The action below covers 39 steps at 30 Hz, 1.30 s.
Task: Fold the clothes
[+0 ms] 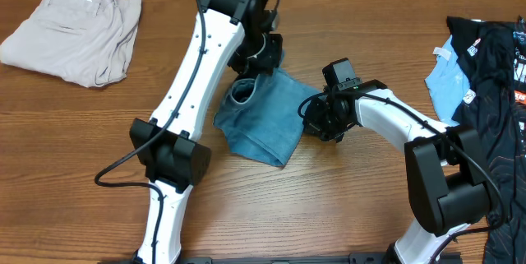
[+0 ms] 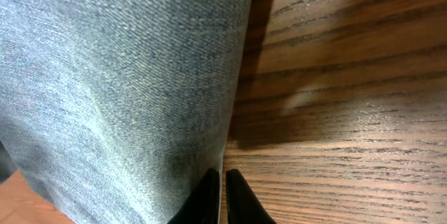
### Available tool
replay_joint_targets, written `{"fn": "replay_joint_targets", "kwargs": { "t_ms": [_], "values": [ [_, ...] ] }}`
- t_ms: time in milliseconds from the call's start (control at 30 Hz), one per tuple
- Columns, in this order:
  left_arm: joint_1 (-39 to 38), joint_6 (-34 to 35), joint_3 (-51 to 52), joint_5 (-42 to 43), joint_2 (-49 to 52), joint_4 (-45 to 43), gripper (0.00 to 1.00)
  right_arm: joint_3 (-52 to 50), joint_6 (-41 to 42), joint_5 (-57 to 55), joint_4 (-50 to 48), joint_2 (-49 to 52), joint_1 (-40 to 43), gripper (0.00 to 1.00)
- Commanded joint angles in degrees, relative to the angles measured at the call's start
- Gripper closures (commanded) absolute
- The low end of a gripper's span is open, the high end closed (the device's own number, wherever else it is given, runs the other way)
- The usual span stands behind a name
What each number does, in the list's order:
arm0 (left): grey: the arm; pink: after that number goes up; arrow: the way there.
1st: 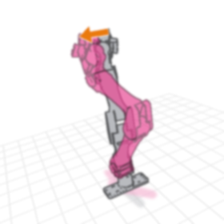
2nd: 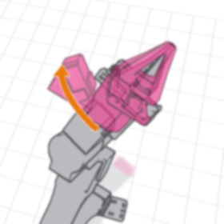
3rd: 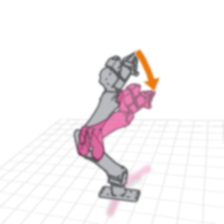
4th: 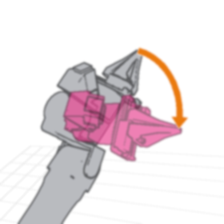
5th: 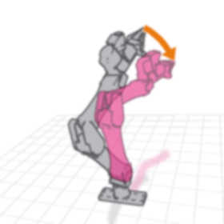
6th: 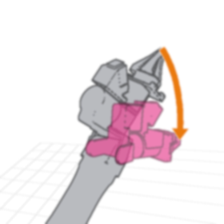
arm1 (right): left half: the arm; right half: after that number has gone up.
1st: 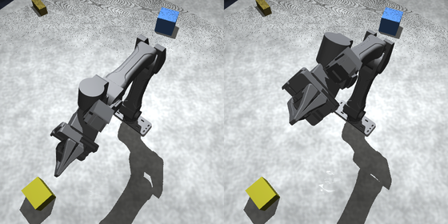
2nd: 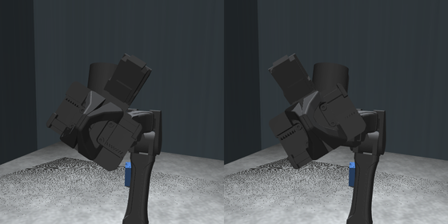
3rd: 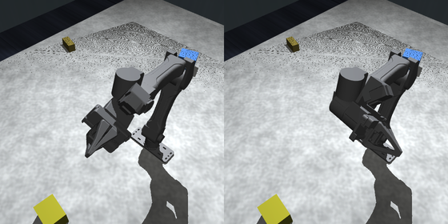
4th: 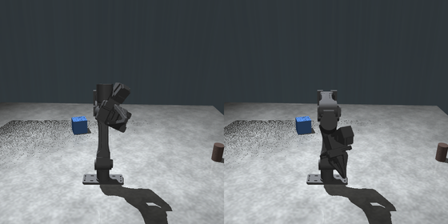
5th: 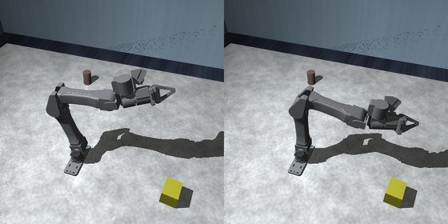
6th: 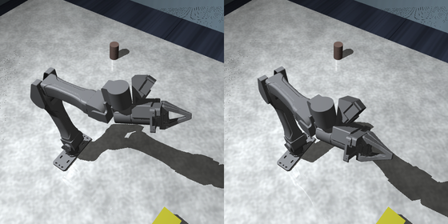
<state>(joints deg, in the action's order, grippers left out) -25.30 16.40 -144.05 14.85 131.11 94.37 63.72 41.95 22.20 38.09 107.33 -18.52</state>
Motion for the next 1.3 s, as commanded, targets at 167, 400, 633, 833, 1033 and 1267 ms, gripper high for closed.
{"fn": "replay_joint_targets", "kwargs": {
  "t_ms": [167, 400, 633, 833, 1033, 1267],
  "values": [
    [-2.6, 0.5, 0.2, 2.7, -1.5, 0.0, 0.95, -0.2, 0.3, -0.3, -1.2, 0.2, -0.4, 0.91],
    [-2.8, 0.5, 4.8, 2.8, -1.5, -0.5, 0.96, -0.1, 0.3, -0.3, -2.1, 0.2, 0.0, 0.91],
    [-3.6, 0.5, 8.0, 5.4, -1.5, -3.6, 0.95, -0.1, 0.3, -0.3, -2.1, 0.2, 0.7, 0.91],
    [-5.1, 0.5, 9.1, 5.7, -1.5, -5.3, 0.9, -0.1, 0.3, -0.3, -2.1, 0.2, 0.7, 0.91],
    [-5.6, 2.5, 11.0, 5.8, -1.4, -8.4, 0.9, -0.1, 0.3, 0.0, -2.1, 0.2, 1.1, 0.91],
    [-5.6, 2.5, 11.2, 5.8, -1.4, -9.7, 0.84, -0.1, 0.3, 0.0, -2.1, 0.2, 1.1, 0.91]
  ]
}}
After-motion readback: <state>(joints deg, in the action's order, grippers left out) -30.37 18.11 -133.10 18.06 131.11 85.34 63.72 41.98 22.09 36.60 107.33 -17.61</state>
